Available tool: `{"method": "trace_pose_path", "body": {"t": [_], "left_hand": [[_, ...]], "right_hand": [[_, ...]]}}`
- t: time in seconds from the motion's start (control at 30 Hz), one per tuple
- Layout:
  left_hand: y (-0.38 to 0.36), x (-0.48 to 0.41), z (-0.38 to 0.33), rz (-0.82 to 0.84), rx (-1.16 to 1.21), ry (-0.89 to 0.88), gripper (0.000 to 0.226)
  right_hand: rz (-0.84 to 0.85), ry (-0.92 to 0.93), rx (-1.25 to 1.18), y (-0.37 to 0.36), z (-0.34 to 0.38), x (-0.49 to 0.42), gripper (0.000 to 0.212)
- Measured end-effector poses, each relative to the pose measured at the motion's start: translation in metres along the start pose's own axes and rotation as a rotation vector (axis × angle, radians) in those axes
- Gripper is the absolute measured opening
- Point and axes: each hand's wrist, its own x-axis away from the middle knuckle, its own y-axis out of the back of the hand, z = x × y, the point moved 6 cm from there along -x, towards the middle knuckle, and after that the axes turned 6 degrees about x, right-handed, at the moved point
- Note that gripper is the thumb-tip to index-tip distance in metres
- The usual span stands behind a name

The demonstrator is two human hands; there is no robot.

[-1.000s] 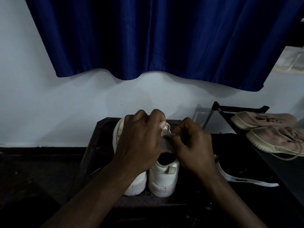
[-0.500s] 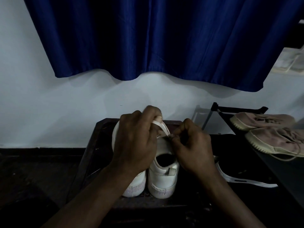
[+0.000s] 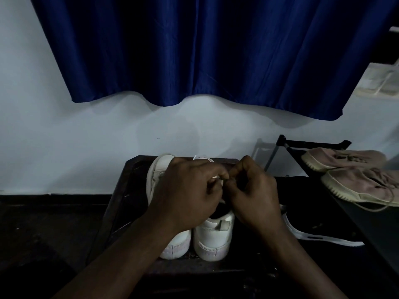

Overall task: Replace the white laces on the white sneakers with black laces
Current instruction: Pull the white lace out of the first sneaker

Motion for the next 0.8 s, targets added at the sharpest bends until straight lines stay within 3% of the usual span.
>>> {"method": "trace_pose_path", "body": {"t": [0.2,0.37,0.47,0.6,0.8], "left_hand": [[0.005,0.001,0.007,-0.144,-0.068,0.019,0.013],[0.025,0.011,-0.004,-0.397,-0.083,-0.048,0.019],[0.037,0.018,0.001,-0.530,0.007,0.015,0.020],[0.037,0.014,0.007,-0.522,0.114,0.070,0.020],[0.033,0.012,0.001,-0.474,0.065,0.034,0.024]], "right_hand": [[0.015,0.012,0.003,-0.001,0.000,-0.001,0.019],[0.013,0.011,0.039,0.000,0.000,-0.001,0.019],[0.007,0.012,0.055,0.000,0.002,-0.001,0.021],[0.023,0.063,0.058,-0.002,0.003,-0.002,0.019],[0.125,0.138,0.051,-0.007,0.000,-0.003,0.028]]}}
